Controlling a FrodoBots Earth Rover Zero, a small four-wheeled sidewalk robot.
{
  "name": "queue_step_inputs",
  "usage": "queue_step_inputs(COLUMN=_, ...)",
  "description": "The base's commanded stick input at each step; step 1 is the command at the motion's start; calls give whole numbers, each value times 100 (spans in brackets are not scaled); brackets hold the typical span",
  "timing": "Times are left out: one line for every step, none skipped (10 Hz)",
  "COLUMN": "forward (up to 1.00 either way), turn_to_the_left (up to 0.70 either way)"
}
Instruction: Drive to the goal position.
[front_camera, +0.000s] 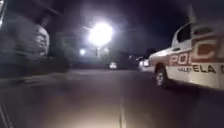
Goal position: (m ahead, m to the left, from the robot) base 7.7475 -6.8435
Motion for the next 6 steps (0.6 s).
queue_step_inputs(forward=70, turn_to_the_left=0)
queue_step_inputs(forward=70, turn_to_the_left=0)
queue_step_inputs(forward=70, turn_to_the_left=0)
queue_step_inputs(forward=70, turn_to_the_left=0)
queue_step_inputs(forward=70, turn_to_the_left=0)
queue_step_inputs(forward=70, turn_to_the_left=0)
